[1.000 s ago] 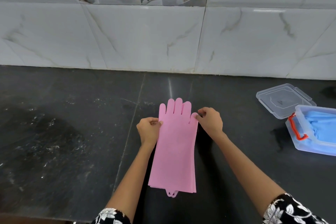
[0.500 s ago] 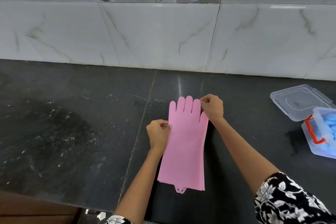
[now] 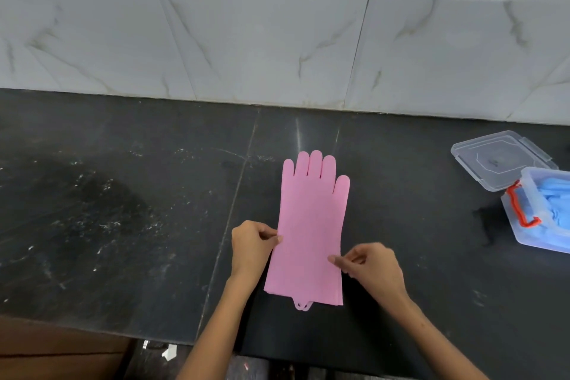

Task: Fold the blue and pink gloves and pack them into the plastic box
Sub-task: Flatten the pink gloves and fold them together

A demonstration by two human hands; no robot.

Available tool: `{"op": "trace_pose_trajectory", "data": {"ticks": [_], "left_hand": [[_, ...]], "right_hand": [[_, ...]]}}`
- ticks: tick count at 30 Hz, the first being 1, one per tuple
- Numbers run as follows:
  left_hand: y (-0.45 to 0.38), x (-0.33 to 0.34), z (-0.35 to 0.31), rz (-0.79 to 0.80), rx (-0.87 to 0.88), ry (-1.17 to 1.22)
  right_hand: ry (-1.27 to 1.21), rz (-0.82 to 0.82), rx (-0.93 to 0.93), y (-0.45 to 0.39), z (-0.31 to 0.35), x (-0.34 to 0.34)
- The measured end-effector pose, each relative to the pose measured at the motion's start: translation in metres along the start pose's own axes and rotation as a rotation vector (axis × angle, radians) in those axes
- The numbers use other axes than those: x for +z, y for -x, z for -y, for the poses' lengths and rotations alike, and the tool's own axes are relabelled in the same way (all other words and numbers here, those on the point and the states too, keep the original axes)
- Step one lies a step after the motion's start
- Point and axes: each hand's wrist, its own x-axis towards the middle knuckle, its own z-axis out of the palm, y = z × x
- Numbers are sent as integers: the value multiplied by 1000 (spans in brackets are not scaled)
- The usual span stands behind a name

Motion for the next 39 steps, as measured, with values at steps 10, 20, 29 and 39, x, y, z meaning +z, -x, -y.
{"op": "trace_pose_trajectory", "data": {"ticks": [10,20,29,39], "left_hand": [[13,-4,-1,63,0,-10],[29,12,2,46,49,-17],[27,5,5,77,186,-83],[-17,-15,16,438,809,-657]], "right_hand": [[31,-62,77,16,8,0],[4,-135,145,20,-7,8],[29,-50,-7,17,-19,-6],[301,218,-609,-41,-28,-33]]}}
